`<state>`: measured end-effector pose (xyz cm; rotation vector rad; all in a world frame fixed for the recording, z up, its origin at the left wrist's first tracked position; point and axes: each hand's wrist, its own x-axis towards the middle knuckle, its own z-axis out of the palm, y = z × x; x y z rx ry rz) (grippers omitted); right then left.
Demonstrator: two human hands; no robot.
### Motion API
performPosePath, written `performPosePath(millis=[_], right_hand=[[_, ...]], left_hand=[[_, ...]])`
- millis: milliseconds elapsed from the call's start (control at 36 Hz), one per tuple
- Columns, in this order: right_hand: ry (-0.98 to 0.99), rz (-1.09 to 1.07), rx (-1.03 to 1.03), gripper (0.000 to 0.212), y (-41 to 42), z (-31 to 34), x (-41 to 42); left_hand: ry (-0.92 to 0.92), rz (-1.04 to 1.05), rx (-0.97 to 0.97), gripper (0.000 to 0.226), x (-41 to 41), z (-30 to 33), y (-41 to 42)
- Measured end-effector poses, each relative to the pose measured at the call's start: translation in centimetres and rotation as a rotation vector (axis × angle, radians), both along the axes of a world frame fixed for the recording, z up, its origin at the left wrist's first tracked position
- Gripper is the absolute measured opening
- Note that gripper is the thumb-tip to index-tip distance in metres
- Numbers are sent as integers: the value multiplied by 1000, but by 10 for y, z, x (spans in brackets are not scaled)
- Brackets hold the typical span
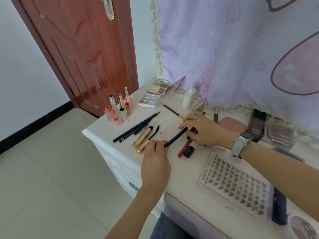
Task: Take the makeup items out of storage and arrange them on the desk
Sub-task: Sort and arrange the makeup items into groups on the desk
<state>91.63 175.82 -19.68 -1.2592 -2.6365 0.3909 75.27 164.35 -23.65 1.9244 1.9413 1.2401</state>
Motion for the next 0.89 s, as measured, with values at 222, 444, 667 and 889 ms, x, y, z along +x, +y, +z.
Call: performPosePath(millis=[222, 444, 667, 889], right_hand=[[414, -118, -353, 22, -18, 26, 4], [631, -174, -501, 10, -41, 35, -9], [662, -108, -489, 14, -51, 34, -9], [607, -92, -480, 20, -54, 28, -7]], left_hand=[[-188, 74, 49, 18, -2, 5, -2], [-90, -99, 48, 14, -1, 5, -3], [-82, -194, -64, 23, 12, 5, 0], [-123, -106, -67, 21, 13, 3, 1]])
